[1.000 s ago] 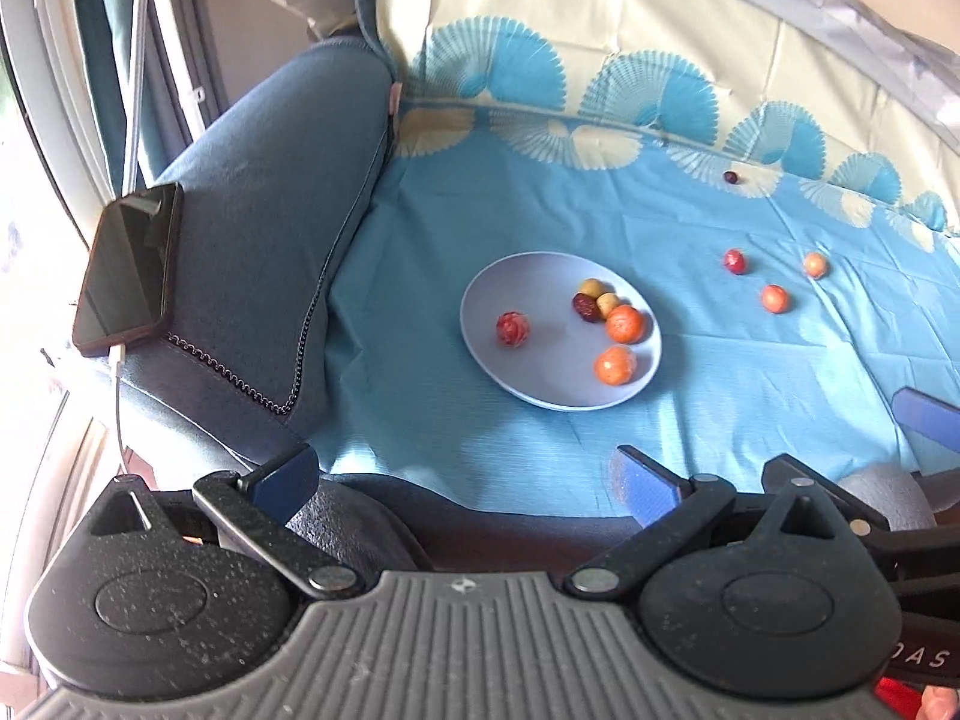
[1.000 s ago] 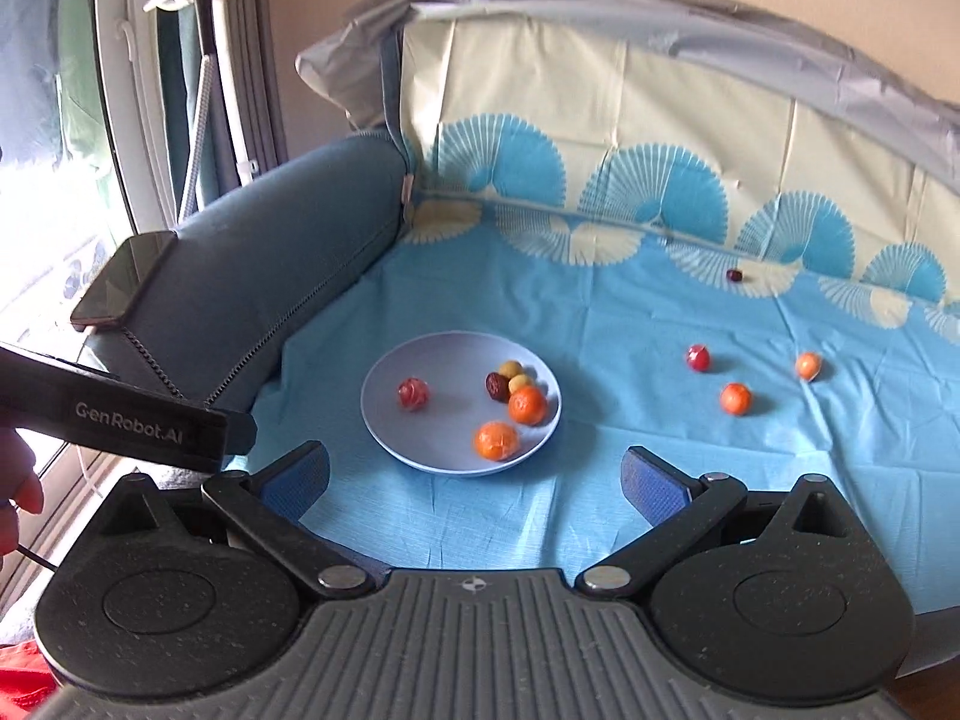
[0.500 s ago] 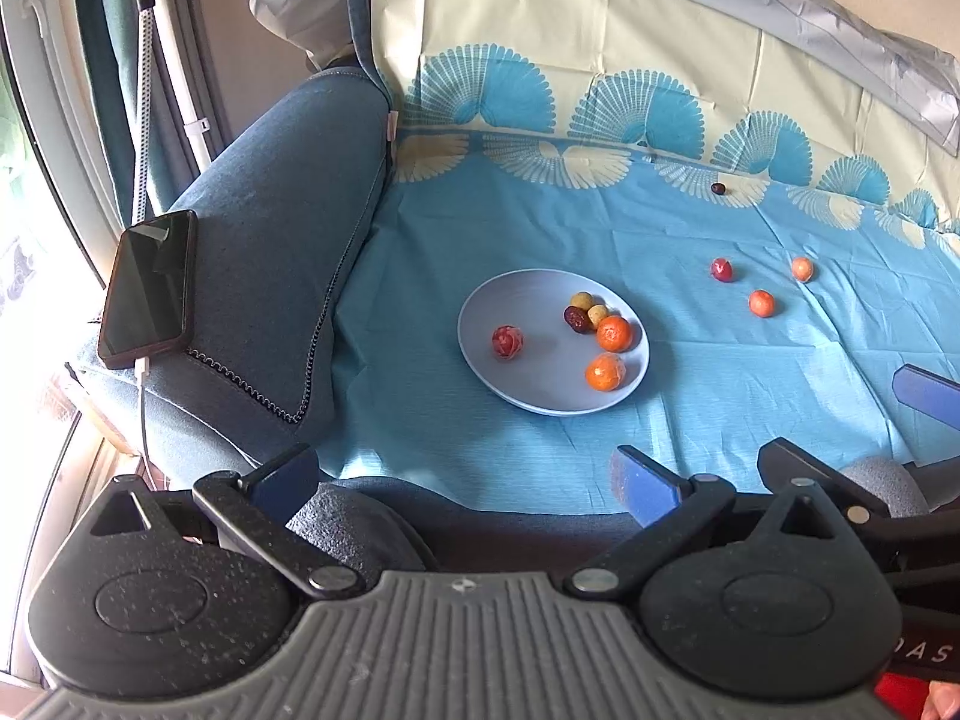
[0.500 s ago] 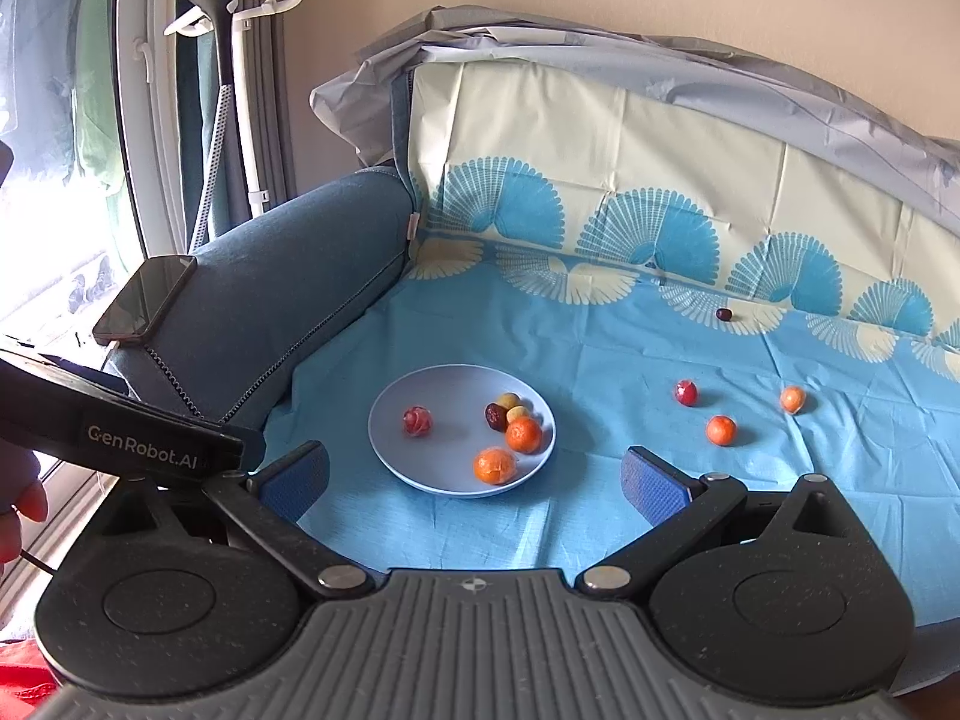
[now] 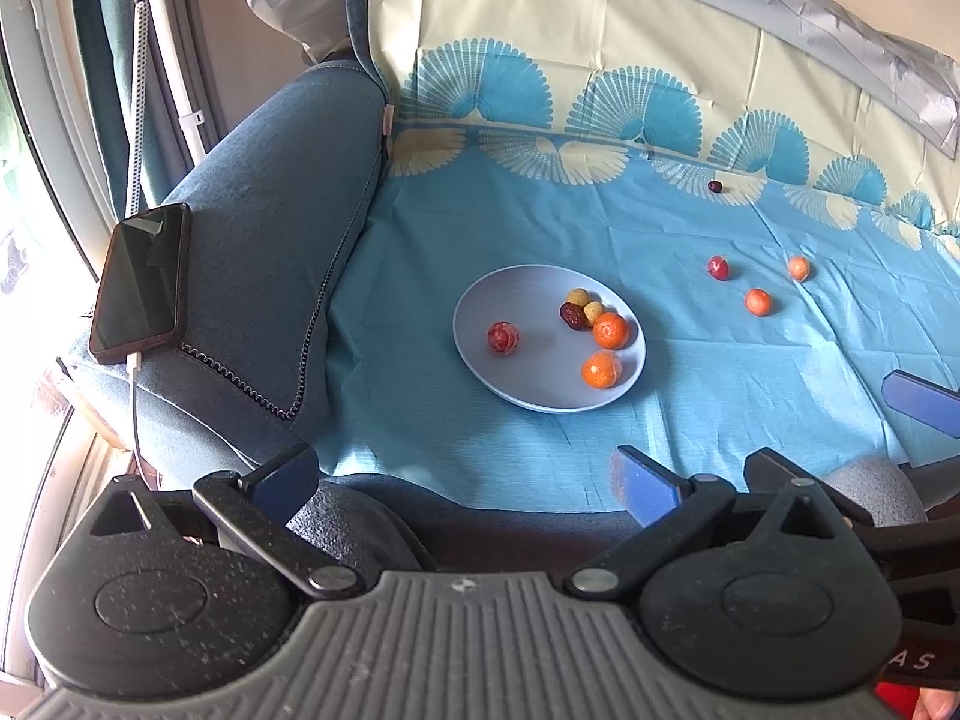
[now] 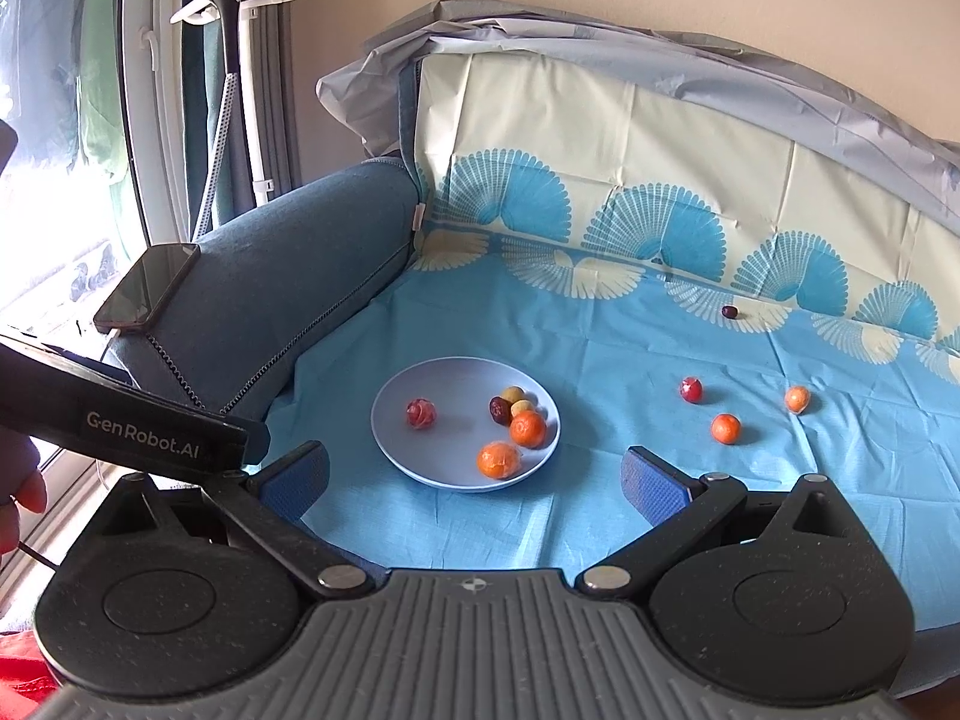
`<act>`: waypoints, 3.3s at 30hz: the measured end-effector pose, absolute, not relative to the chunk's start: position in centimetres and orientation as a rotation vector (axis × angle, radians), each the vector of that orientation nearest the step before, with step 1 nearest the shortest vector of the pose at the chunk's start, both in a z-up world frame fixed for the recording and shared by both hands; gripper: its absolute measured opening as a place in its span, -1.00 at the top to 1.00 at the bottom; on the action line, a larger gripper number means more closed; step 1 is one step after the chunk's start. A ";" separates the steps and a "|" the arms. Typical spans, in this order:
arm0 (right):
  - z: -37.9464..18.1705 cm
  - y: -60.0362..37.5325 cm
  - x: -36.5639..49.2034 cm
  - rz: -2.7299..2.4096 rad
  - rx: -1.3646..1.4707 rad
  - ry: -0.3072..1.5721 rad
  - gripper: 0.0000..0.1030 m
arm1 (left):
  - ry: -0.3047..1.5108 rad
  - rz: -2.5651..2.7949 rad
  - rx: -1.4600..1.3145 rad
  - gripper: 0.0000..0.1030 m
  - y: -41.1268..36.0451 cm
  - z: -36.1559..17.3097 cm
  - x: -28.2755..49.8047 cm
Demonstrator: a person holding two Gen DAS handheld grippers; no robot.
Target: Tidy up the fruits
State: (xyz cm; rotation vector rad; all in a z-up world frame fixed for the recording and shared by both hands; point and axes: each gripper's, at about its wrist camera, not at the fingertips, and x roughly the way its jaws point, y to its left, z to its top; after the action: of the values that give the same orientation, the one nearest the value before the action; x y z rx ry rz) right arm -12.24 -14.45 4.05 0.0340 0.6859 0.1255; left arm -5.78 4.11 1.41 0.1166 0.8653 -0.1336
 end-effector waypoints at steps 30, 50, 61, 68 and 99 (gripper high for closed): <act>0.4 -19.4 -10.5 0.045 0.190 0.737 -0.99 | 0.928 -0.149 0.145 -0.99 -0.3 0.6 -2.4; -7.9 -43.5 -0.7 -0.354 0.255 0.724 -0.99 | 0.978 -0.371 0.233 -0.99 -21.6 -8.4 10.4; -20.3 -51.8 14.8 -0.256 0.197 0.841 -0.99 | 0.940 -0.516 0.370 -0.99 -34.6 -19.1 19.0; -25.1 -52.4 19.5 -0.265 0.155 0.855 -0.99 | 0.890 -0.513 0.419 -1.00 -36.5 -21.6 20.2; -2.7 -36.8 -3.3 -0.072 0.267 0.601 0.25 | 0.889 -0.324 0.259 0.26 -11.5 -1.5 4.3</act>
State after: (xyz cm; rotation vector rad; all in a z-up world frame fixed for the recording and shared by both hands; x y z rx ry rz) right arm -3.32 -36.80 -2.65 0.2668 0.6011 -0.0717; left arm 4.31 -11.46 -1.54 0.2593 0.8888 -0.3244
